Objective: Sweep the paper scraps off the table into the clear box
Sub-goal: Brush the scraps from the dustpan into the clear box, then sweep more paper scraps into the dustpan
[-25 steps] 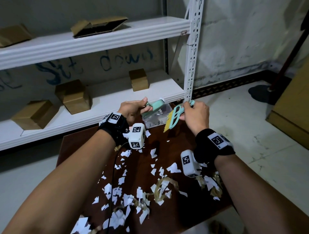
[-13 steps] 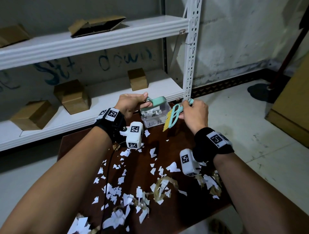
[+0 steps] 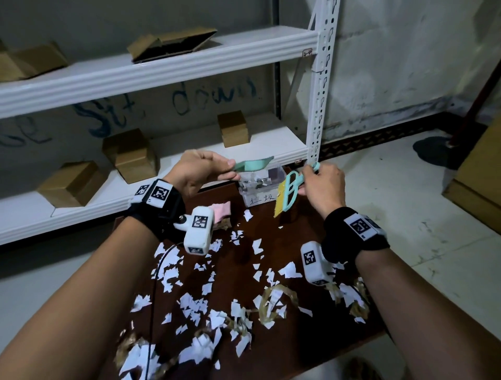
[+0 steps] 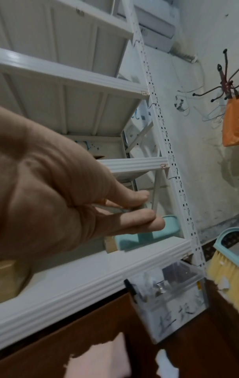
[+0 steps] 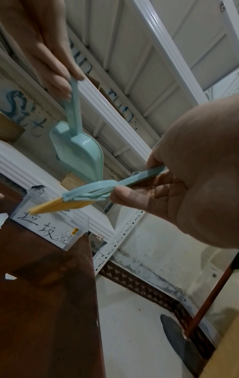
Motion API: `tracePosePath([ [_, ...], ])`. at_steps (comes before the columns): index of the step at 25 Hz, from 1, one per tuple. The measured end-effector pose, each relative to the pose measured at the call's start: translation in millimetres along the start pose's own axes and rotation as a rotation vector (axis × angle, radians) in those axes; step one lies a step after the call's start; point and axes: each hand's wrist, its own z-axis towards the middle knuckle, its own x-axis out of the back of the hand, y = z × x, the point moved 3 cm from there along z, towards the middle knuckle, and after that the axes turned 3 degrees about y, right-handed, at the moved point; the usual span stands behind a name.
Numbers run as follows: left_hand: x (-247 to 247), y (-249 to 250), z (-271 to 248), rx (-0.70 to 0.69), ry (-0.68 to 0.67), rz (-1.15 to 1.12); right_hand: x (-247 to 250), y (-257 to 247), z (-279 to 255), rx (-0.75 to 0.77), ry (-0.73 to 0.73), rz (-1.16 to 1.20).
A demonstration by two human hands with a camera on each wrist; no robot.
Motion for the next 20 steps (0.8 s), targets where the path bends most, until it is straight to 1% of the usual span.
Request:
tracePosePath([
  [2,17.9,-2.9,-19.6,-0.009,0.06,0.042,0.0,7.8,3.5,0.008,-0.024,-0.025],
  [5,56.0,-20.5,-53.4,-0.004,0.161,-0.019,1.1,15.1,2.4,0.008,-0.092,-0.055],
  [9,97.4,-58.6,-101.4,0.113,0.229,-0.186,5.0,13.6,-6.6,0.04,-0.159,-0.157],
  [11,109.3,-70.5,-112.5,0.149,0.28,-0.206,4.0,13.4,-9.5,0.077,-0.194,-0.234],
  [14,124.6,-72.4,-128.9,0.136,0.308,-0.245,0.7,11.7,-21.2,0.139,-0.263,-0.298],
  [20,138.7,-78.0,-165.0,0.097,0.355,-0.233,-1.3,-0.8,-43.0,0.265,-0.279,-0.41],
])
